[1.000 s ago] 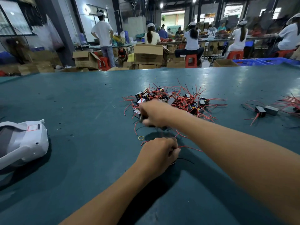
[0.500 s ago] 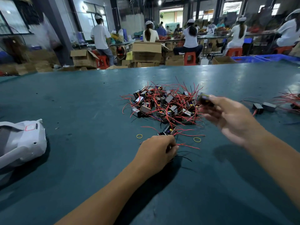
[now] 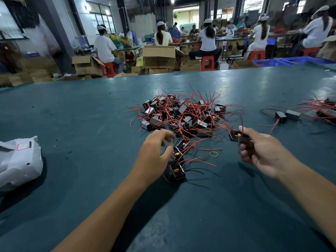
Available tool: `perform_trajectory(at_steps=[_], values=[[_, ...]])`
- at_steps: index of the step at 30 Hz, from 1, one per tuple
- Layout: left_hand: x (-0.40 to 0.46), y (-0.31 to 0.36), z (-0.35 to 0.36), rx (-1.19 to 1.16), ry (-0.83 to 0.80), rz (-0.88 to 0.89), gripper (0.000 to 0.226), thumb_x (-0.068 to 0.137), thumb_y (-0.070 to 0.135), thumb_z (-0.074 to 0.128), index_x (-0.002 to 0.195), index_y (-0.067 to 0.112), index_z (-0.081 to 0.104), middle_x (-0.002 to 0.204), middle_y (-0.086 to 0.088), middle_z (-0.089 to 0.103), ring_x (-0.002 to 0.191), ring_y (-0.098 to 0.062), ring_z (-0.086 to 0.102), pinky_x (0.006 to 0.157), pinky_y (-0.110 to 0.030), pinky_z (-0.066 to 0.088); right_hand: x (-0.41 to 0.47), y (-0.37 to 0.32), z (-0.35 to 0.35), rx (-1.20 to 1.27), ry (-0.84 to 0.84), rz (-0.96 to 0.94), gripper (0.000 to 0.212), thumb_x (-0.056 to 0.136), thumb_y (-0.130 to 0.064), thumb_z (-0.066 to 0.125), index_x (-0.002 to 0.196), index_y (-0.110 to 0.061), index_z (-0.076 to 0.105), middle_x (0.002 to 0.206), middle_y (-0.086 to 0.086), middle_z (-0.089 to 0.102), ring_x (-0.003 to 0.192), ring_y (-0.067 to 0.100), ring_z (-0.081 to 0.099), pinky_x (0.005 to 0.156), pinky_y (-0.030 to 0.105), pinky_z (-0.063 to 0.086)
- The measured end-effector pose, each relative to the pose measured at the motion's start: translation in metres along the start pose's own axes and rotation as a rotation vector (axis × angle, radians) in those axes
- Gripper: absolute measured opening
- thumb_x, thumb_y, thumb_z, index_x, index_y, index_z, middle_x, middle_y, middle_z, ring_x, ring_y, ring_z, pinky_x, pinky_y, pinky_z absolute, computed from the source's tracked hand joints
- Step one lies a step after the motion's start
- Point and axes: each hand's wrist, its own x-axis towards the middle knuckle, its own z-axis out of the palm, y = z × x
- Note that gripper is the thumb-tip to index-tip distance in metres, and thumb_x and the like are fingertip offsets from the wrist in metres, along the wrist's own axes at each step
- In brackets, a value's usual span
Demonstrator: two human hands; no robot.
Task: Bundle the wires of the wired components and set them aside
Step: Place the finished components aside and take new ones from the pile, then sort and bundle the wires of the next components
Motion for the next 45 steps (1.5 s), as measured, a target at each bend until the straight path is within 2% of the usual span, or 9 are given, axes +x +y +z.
perform_trajectory(at_steps=[4,11,17,22,27,32,39,42,45], values=[[0.003,-0.010,0.001,0.147,-0.253,-0.031,0.036,0.086,-0.006,0.054,0.102,0.025,0.065,0.120,0.013,0.059,0.117,-0.014,0.046,0.106,-0.042,0.036,0.001,0.002,-0.001,-0.047,-0.012,0.011,0.029,0.092,-0.037,0.062,0.072,-0.019,0.052,0.053,0.000,0.041,0.042,0.012,0.032,0.040,0.022,0.028],[0.007,-0.026,-0.002,0.451,-0.248,-0.051,0.039,0.099,0.015,0.048,0.130,0.033,0.061,0.125,0.010,0.060,0.118,-0.017,0.045,0.092,-0.032,0.026,0.001,0.006,0.000,-0.094,-0.053,-0.002,0.032,0.092,-0.039,0.062,0.069,-0.020,0.051,0.055,0.001,0.041,0.045,0.015,0.031,0.047,0.026,0.026],[0.011,-0.037,-0.003,0.604,-0.185,-0.196,0.037,0.101,0.019,0.042,0.135,0.020,0.057,0.114,-0.004,0.055,0.106,-0.025,0.048,0.088,-0.036,0.037,0.001,0.003,0.000,-0.079,-0.054,-0.018,0.030,0.091,-0.039,0.063,0.070,-0.019,0.055,0.057,-0.001,0.034,0.047,0.014,0.027,0.042,0.025,0.026],[0.012,-0.038,-0.006,0.385,-0.164,-0.289,0.063,0.101,0.008,0.042,0.158,0.007,0.015,0.148,-0.013,0.043,0.132,-0.031,0.041,0.106,-0.041,0.035,-0.002,0.002,0.001,-0.029,-0.145,0.007,0.025,0.090,-0.036,0.065,0.082,-0.013,0.059,0.065,0.002,0.037,0.050,0.013,0.032,0.044,0.025,0.028],[0.010,-0.017,-0.013,0.196,0.131,0.192,0.051,0.088,-0.009,0.052,0.135,0.011,0.057,0.129,-0.001,0.059,0.118,-0.018,0.054,0.102,-0.029,0.041,-0.003,0.002,0.002,-0.073,-0.137,0.029,0.023,0.088,-0.035,0.067,0.082,-0.014,0.059,0.062,0.000,0.040,0.048,0.013,0.036,0.041,0.022,0.030],[0.000,-0.002,-0.009,-0.008,-0.124,0.386,0.022,0.082,-0.010,0.055,0.086,0.008,0.067,0.102,0.000,0.066,0.098,-0.015,0.062,0.083,-0.027,0.050,-0.001,0.001,-0.002,-0.111,-0.136,0.033,0.028,0.087,-0.038,0.069,0.067,-0.018,0.064,0.058,-0.001,0.043,0.046,0.014,0.038,0.041,0.024,0.032],[-0.005,0.011,-0.005,-0.179,-0.087,0.357,0.024,0.082,0.005,0.048,0.079,0.010,0.072,0.091,0.002,0.064,0.084,-0.014,0.060,0.074,-0.023,0.046,-0.002,0.001,-0.003,-0.149,-0.114,0.024,0.026,0.091,-0.039,0.063,0.082,-0.014,0.065,0.057,0.004,0.053,0.046,0.016,0.051,0.041,0.023,0.039],[-0.009,0.019,-0.003,-0.300,-0.096,0.264,0.016,0.085,0.008,0.057,0.087,0.013,0.072,0.085,0.006,0.066,0.075,-0.016,0.062,0.067,-0.028,0.050,-0.011,0.000,0.005,-0.151,-0.224,-0.010,0.028,0.086,-0.041,0.064,0.081,-0.014,0.067,0.061,0.007,0.058,0.050,0.018,0.057,0.043,0.024,0.044],[-0.016,0.026,0.004,-0.456,-0.152,0.067,0.016,0.087,0.034,0.066,0.101,0.027,0.070,0.084,0.001,0.069,0.070,-0.017,0.065,0.062,-0.034,0.054,-0.024,0.001,0.015,-0.112,-0.393,-0.069,0.026,0.081,-0.039,0.065,0.080,-0.013,0.067,0.070,0.014,0.065,0.060,0.024,0.066,0.048,0.024,0.051]])
